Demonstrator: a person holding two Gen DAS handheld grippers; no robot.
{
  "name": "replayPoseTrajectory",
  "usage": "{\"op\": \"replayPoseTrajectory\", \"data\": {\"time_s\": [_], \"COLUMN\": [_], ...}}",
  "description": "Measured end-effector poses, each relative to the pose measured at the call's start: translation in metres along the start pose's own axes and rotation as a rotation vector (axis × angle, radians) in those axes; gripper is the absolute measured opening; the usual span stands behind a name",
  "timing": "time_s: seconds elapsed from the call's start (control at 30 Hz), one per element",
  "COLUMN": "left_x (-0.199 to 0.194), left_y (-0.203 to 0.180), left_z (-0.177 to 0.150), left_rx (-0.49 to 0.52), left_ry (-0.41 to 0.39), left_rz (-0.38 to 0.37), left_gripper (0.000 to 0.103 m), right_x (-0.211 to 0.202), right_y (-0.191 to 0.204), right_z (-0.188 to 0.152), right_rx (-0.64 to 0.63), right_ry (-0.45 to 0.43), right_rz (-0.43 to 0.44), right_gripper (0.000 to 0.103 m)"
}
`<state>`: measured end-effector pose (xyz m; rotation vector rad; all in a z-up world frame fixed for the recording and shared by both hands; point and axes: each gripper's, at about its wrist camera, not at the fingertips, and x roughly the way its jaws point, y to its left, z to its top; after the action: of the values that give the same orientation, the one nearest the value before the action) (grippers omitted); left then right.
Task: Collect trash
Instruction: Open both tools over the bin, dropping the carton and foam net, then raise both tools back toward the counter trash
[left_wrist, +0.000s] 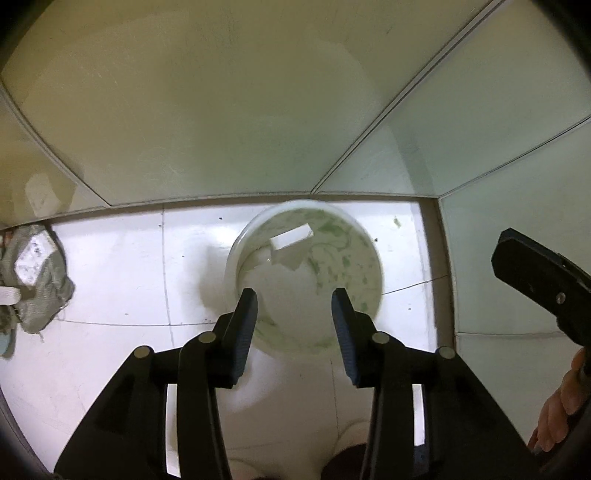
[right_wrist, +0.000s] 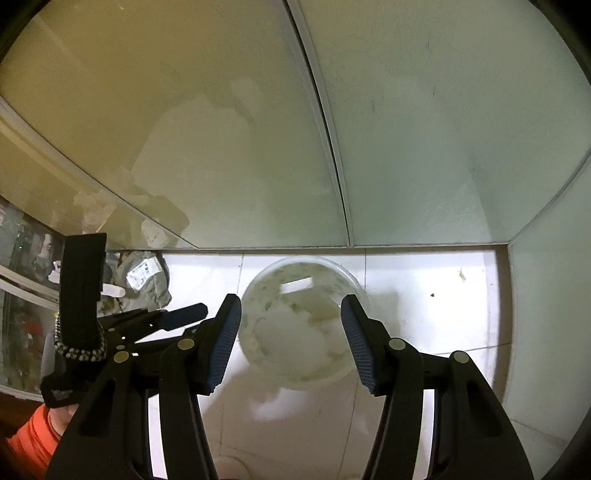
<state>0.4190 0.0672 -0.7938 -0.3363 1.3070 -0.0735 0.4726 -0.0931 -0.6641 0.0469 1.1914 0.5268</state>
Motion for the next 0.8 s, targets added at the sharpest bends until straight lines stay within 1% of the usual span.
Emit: {"op": "replayPoseTrajectory", "data": {"time_s": [0.13, 0.17, 0.2, 0.23, 0.27, 0.3, 0.33, 0.4, 0.43, 0.47, 0.5, 0.6, 0.73, 0.77, 0.8], "left_x": [-0.074, -0.093, -0.122, -0.142, -0.163, -0.196, -0.218, -0.275, -0.296, -0.318, -0.351, -0.424, -0.511, -0.529, -0.545], "left_y": [-0.017, -0.022, -0.03, -0.035, -0.041, -0.049, -0.054, -0.068, -0.075, -0.081, -0.089, -0.104, -0.119, -0.122, -0.125], "left_z": [0.002, 0.002, 0.003, 0.004, 0.005, 0.007, 0.011, 0.016, 0.018, 0.02, 0.023, 0.03, 0.039, 0.04, 0.04], "left_rx": [0.027, 0.033, 0.041, 0.045, 0.049, 0.053, 0.055, 0.059, 0.062, 0.066, 0.072, 0.088, 0.104, 0.108, 0.111], "left_ry": [-0.028, -0.035, -0.047, -0.055, -0.063, -0.079, -0.092, -0.137, -0.155, -0.173, -0.202, -0.269, -0.348, -0.371, -0.395], "left_rz": [0.026, 0.033, 0.041, 0.043, 0.045, 0.044, 0.042, 0.039, 0.037, 0.035, 0.034, 0.029, 0.062, 0.066, 0.069], "left_gripper": [0.04, 0.04, 0.04, 0.04, 0.04, 0.04, 0.04, 0.04, 0.04, 0.04, 0.041, 0.042, 0.044, 0.044, 0.044], "right_x": [-0.049, -0.073, -0.086, -0.116, -0.136, -0.153, -0.172, -0.225, -0.254, -0.268, -0.296, -0.365, -0.443, -0.447, -0.467], "right_y": [0.023, 0.031, 0.035, 0.045, 0.052, 0.059, 0.066, 0.081, 0.089, 0.094, 0.102, 0.121, 0.144, 0.15, 0.157], "right_z": [0.011, 0.017, 0.02, 0.027, 0.032, 0.037, 0.042, 0.055, 0.062, 0.066, 0.072, 0.087, 0.099, 0.099, 0.101], "right_rx": [-0.026, -0.03, -0.031, -0.033, -0.032, -0.03, -0.029, -0.026, -0.024, -0.023, -0.022, -0.024, -0.014, -0.01, -0.005], "right_ry": [-0.013, -0.018, -0.02, -0.028, -0.037, -0.047, -0.058, -0.087, -0.105, -0.116, -0.136, -0.196, -0.28, -0.293, -0.319], "right_rz": [-0.036, -0.046, -0.052, -0.058, -0.065, -0.071, -0.076, -0.082, -0.082, -0.081, -0.08, -0.096, -0.126, -0.129, -0.134], "right_gripper": [0.053, 0.053, 0.053, 0.053, 0.053, 0.053, 0.053, 0.053, 0.053, 0.053, 0.053, 0.053, 0.053, 0.053, 0.053]}}
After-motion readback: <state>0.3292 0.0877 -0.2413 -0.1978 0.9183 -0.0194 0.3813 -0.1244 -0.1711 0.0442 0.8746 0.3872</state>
